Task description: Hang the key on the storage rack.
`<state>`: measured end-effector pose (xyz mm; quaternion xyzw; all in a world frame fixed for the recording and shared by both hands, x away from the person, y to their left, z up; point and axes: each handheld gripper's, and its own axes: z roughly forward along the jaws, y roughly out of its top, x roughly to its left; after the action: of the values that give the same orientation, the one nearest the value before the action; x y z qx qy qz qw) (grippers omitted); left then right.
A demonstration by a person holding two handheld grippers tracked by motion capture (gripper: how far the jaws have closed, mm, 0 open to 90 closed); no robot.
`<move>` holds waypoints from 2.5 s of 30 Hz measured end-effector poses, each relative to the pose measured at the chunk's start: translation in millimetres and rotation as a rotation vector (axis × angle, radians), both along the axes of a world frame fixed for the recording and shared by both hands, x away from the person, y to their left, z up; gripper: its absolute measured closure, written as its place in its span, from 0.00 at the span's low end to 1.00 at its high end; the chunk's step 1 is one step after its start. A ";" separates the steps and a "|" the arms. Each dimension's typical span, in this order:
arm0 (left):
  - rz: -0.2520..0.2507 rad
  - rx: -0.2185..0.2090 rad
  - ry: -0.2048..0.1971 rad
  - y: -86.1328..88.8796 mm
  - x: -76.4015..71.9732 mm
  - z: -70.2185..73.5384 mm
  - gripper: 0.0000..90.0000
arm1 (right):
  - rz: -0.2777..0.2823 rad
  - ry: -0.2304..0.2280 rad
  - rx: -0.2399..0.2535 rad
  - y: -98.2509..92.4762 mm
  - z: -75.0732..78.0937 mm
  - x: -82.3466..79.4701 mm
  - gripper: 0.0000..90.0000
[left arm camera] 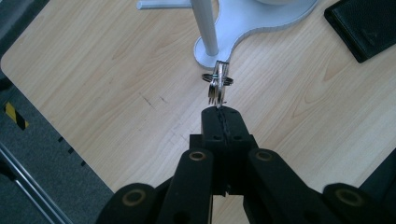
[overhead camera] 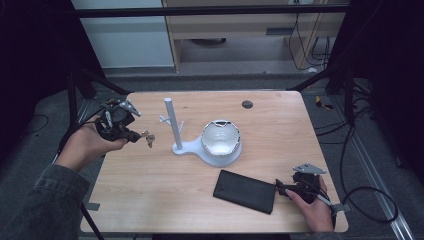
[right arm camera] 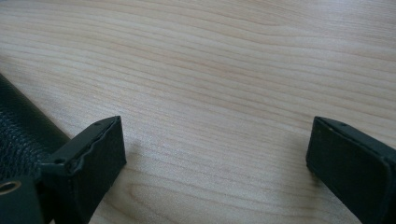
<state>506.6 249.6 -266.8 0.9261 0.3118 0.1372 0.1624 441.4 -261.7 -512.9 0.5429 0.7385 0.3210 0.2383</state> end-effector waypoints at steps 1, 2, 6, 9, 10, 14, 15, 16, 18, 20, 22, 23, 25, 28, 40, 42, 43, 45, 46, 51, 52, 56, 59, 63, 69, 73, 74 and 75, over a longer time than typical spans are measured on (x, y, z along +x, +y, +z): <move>0.000 0.002 0.000 -0.6 0.7 0.7 1.00 | 0.000 -0.001 -0.001 -0.1 0.0 0.0 0.05; 0.001 0.001 -0.001 -1.5 2.1 1.8 1.00 | -0.001 0.000 0.000 0.0 0.0 0.0 0.05; 0.004 -0.002 -0.004 -5.0 6.0 4.4 1.00 | 0.000 0.000 0.000 0.0 0.0 0.1 0.05; 0.005 -0.002 -0.007 -8.0 9.7 7.3 1.00 | 0.000 0.000 0.000 0.0 0.0 0.1 0.05; 0.006 -0.002 -0.008 -9.3 10.7 8.7 1.00 | 0.000 0.001 0.001 0.1 0.0 0.1 0.05; 0.001 -0.009 -0.019 -14.3 13.2 16.0 1.00 | 0.000 -0.001 0.001 0.1 -0.1 0.2 0.05; 0.003 -0.007 -0.023 -15.8 13.7 17.7 1.00 | 0.001 -0.001 0.001 0.1 -0.1 0.2 0.05; 0.002 -0.005 -0.025 -17.1 14.4 19.5 1.00 | 0.001 -0.001 0.001 0.0 -0.1 0.3 0.05; 0.001 -0.008 -0.029 -19.4 15.7 23.0 1.00 | 0.001 -0.001 0.001 0.0 -0.1 0.3 0.05; 0.002 -0.009 -0.033 -21.6 16.9 25.5 1.00 | 0.001 0.000 0.002 0.0 -0.1 0.3 0.05; -0.001 0.001 -0.033 -23.9 18.0 26.0 1.00 | 0.001 0.000 0.001 0.0 -0.1 0.3 0.05; 0.000 0.000 -0.032 -24.6 18.4 25.9 1.00 | 0.001 -0.001 0.001 0.0 -0.1 0.3 0.05; -0.003 0.004 -0.030 -26.2 19.7 26.2 1.00 | 0.001 -0.001 0.001 0.0 -0.1 0.3 0.05; -0.003 0.005 -0.031 -28.2 21.4 26.5 1.00 | 0.001 -0.001 0.001 0.0 -0.1 0.3 0.05; -0.005 0.021 -0.023 -36.1 28.3 22.8 1.00 | 0.001 -0.001 0.001 0.0 -0.1 0.3 0.05; -0.006 0.021 -0.023 -37.3 28.9 22.7 1.00 | 0.002 -0.001 0.001 0.0 -0.1 0.3 0.05; -0.005 0.023 -0.024 -38.0 29.2 22.5 1.00 | 0.002 -0.001 0.000 0.0 -0.1 0.3 0.05; -0.003 0.027 -0.024 -38.9 30.3 21.6 1.00 | 0.002 -0.001 0.001 0.0 -0.1 0.3 0.05; -0.002 0.028 -0.025 -39.3 30.9 21.2 1.00 | 0.001 -0.001 0.001 0.0 -0.1 0.3 0.05; 0.005 0.025 -0.027 -40.8 34.3 20.2 1.00 | 0.001 -0.001 0.001 0.0 -0.1 0.3 0.05; 0.006 0.027 -0.025 -40.9 35.0 19.8 1.00 | 0.002 -0.001 0.001 0.0 -0.1 0.3 0.05; 0.008 0.031 -0.023 -41.5 37.8 16.9 1.00 | 0.001 -0.001 0.000 0.0 -0.1 0.3 0.05; 0.006 0.033 -0.022 -42.7 39.9 13.7 1.00 | 0.001 -0.001 0.001 0.0 -0.1 0.3 0.05; 0.001 0.014 -0.060 -40.7 39.1 12.1 0.97 | 0.002 0.000 0.001 0.0 -0.1 0.3 0.05; 0.013 -0.060 -0.171 -24.8 17.9 20.2 0.80 | 0.002 -0.001 0.001 -0.1 -0.1 0.3 0.05; -0.003 -0.098 -0.209 -18.2 -2.1 13.4 0.78 | 0.002 0.000 -0.001 -0.1 0.0 0.1 0.05; -0.011 -0.100 -0.211 -17.4 -6.6 10.3 0.77 | 0.002 0.000 0.000 0.0 0.0 0.1 0.05; -0.016 -0.104 -0.215 -17.1 -10.0 7.7 0.76 | 0.001 0.003 0.004 0.2 0.3 0.0 0.05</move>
<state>496.6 232.5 -259.0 0.8987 0.2920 0.2181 0.2438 441.4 -261.6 -512.6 0.5434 0.7386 0.3218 0.2359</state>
